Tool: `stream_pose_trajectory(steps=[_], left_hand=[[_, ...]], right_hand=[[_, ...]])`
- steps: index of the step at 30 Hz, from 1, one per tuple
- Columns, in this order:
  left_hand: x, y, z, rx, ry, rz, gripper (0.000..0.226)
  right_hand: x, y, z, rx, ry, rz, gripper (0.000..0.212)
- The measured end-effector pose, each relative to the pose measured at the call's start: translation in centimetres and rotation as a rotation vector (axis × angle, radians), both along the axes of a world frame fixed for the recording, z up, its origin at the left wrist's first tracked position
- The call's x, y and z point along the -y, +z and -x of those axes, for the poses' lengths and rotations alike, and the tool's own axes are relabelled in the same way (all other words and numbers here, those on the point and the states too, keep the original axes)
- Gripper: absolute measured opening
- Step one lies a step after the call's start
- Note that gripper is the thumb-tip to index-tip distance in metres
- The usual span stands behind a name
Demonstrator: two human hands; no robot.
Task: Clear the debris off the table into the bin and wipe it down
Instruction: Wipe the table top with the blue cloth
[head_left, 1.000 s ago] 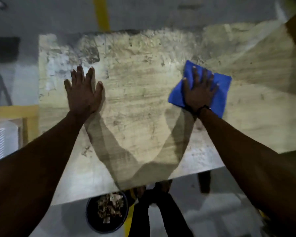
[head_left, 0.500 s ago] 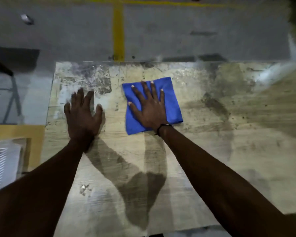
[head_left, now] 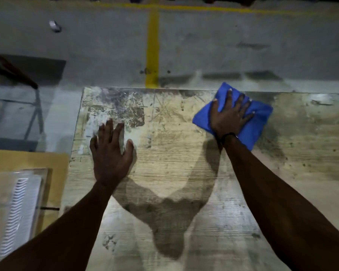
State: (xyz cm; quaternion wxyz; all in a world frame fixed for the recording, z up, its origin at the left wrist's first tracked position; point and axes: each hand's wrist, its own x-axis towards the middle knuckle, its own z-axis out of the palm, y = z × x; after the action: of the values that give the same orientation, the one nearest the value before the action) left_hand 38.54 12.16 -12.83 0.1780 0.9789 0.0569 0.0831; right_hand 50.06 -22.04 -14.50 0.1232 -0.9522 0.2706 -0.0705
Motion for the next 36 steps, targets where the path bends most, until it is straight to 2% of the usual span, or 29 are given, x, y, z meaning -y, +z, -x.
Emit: stream_pose_trajectory(steps=[4,7,13,15,20,24,29,36], left_hand=[[-0.2,-0.2,-0.1,-0.014,-0.003,0.005,0.064],[-0.2,-0.3,-0.2,-0.023,-0.001,-0.011,0.064],[-0.3,-0.2,-0.4,-0.043,-0.015,-0.001,0.064],[-0.3,-0.1,-0.2,-0.038,-0.022,0.001,0.064],[-0.5,0.0,0.0,-0.054,-0.055,0.031,0.064],[-1.6,-0.4,0.1,-0.064,-0.128,0.034,0.066],[-8.3,-1.0,-0.2,-0.041,-0.385,-0.021,0.060],[-16.6,-0.7,0.4,-0.057,-0.397,-0.108,0.061]], right_hand=[[-5.8,0.1,-2.5,-0.029,0.218,0.014,0.074],[-10.9,0.0,-3.0,0.026,0.428,0.028,0.069],[-15.3,-0.5,0.3,0.090,0.686,0.055,0.069],[-14.6,-0.6,2.5,0.100,0.641,0.052,0.068],[-11.8,-1.1,7.0,0.066,0.256,0.079,0.067],[-13.5,-0.7,6.1,0.047,0.117,0.035,0.070],[-20.1,0.0,1.4,-0.052,0.232,-0.012,0.071],[-30.6,0.7,2.1,-0.018,0.529,0.008,0.076]])
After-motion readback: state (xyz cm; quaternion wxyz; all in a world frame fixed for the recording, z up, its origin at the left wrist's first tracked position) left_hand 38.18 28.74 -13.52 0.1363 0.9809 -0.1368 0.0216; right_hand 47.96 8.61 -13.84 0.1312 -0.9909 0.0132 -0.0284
